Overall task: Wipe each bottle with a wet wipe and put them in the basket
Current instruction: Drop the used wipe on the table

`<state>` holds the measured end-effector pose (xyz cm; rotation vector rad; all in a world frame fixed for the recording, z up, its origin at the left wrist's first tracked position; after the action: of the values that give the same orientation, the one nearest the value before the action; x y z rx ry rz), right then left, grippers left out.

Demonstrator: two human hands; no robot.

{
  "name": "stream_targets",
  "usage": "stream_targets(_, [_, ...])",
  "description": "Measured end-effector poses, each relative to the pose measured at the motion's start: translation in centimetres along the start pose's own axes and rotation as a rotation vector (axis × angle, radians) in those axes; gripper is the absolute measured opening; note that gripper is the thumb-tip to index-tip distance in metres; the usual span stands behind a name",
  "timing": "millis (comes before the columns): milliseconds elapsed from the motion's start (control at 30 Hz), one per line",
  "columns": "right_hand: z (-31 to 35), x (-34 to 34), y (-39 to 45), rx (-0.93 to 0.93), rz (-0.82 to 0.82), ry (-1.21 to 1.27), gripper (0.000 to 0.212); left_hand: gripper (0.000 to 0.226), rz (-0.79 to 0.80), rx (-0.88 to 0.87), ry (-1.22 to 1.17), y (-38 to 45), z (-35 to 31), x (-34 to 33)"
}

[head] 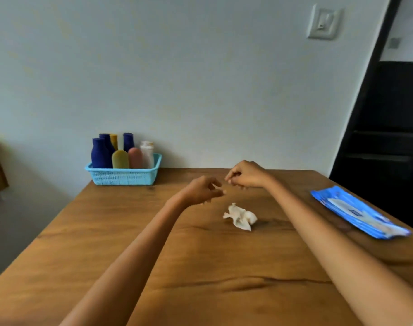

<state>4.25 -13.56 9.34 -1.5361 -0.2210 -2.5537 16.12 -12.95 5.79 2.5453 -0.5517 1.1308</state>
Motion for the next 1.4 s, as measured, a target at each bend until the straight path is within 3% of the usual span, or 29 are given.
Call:
stream_targets(167, [-4.9, -3.9, -6.1, -0.102, 0.203, -0.009, 0.039, 0.067, 0.119, 0.039, 0.235, -0.5, -2.2, -6.4])
stream_targets(267, [-5.7, -5.3, -6.9, -0.056, 0.053, 0.083, 0.017, 0.065, 0.068, 0.130, 0.386, -0.7, -1.8, -8.4])
stream_targets(333, [-6.5, -5.4, -7.1, -0.057, -0.097, 0.142, 0.012, 0.046, -0.051, 0.126, 0.374, -0.7, -2.2, -8.6])
stream_targets(433, [-7.2, -4.5, -7.9, -0.103, -0.264, 0.219, 0.023, 0.023, -0.261, 0.101, 0.087, -1.3, -2.9, -7.7])
stream_targets(533, [-8.2, -2.5, -9.4, -0.094, -0.358, 0.472, 0.022, 0.013, -0.400, 0.111, -0.316, -1.9, -3.7, -7.2])
stream_targets(633, [-10.5, -0.1, -11.9, -0.085, -0.382, 0.711, 0.023, 0.008, -0.291, 0.131, -0.736, -1.3, -6.5, -9.3])
stream_targets(767, [-14.4, 2.3, -16.6, -0.088, -0.413, 1.000, 0.028, 0.013, -0.051, 0.070, -1.032, -0.5, -13.3, -13.9])
stream_targets(867, [-19.2, 5.1, -21.4, -0.230, -0.562, 0.922, 0.027, 0.016, 0.051, 0.092, -0.962, -0.4, -18.0, -18.5])
stream_targets(967, [-23.2, 7.8, -27.4, -0.419, -0.693, 0.693, 0.022, 0.007, 0.106, 0.130, -0.883, -0.9, -22.0, -23.0])
stream_targets(1033, [-25.4, 8.7, -30.5, -0.516, -0.742, 0.554, 0.020, 0.015, 0.138, 0.146, -0.921, -1.1, -24.2, -25.3])
stream_targets(1200, [-29.3, 7.6, -33.0, -0.686, -0.618, 0.317, 0.019, 0.055, 0.226, 0.105, -0.810, -1.5, -27.7, -29.5])
stream_targets(1400, [-30.8, 7.5, -32.6, -0.753, -0.509, 0.227, 0.038, 0.061, 0.296, 0.040, -0.762, -2.7, -28.9, -30.9])
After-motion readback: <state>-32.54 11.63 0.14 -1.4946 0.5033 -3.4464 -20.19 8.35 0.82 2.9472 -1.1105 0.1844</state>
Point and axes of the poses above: each hand's wrist, its own y-axis towards the middle knuckle, its own x-axis out of the back of the hand, z = x × y, the point moved 8 cm from there along y, towards the middle knuckle, and after that the axes turned 1 degree about z, right-handed, at the moved point
